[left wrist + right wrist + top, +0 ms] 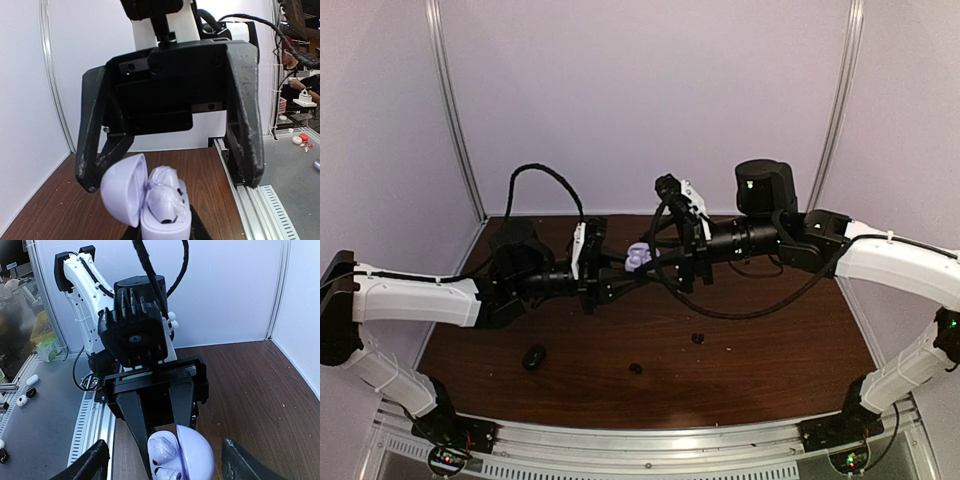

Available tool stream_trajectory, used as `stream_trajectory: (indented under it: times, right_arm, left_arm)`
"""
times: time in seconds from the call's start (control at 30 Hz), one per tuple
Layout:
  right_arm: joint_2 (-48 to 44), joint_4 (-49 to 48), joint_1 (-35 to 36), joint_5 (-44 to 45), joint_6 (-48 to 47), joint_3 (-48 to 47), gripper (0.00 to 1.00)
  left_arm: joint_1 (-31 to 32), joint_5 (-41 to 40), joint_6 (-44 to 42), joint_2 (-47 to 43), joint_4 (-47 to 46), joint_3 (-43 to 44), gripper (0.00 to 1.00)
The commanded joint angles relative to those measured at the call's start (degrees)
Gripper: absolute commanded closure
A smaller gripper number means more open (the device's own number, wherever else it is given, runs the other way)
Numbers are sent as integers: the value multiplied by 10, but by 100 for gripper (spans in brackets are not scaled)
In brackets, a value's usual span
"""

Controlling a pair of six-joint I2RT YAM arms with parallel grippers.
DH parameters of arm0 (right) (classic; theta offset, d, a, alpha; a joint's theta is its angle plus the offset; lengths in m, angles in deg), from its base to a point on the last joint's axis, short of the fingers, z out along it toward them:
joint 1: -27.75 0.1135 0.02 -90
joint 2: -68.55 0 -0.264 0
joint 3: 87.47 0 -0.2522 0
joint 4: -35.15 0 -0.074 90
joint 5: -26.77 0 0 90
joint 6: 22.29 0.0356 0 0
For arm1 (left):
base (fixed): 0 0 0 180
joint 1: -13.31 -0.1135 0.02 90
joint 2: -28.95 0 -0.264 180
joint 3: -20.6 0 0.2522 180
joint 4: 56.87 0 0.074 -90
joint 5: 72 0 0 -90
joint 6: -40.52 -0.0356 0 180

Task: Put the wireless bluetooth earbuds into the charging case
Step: Close the charging case with the earbuds.

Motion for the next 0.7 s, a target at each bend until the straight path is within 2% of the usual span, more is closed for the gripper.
stream_trajectory:
  times: [0.0,0.3,0.67]
  right_arm:
    - [-1,2,-3,-35,-6,2,25]
    - [0,16,3,-67,-30,4,37]
    - [23,47,19,-40,-51,3,49]
  left_arm:
    - [-8,1,24,-13,-38,-7,100]
    - [-25,-15,74,-11,-50,-3,100]
    - [-38,-16,135,-13,-85,-4,100]
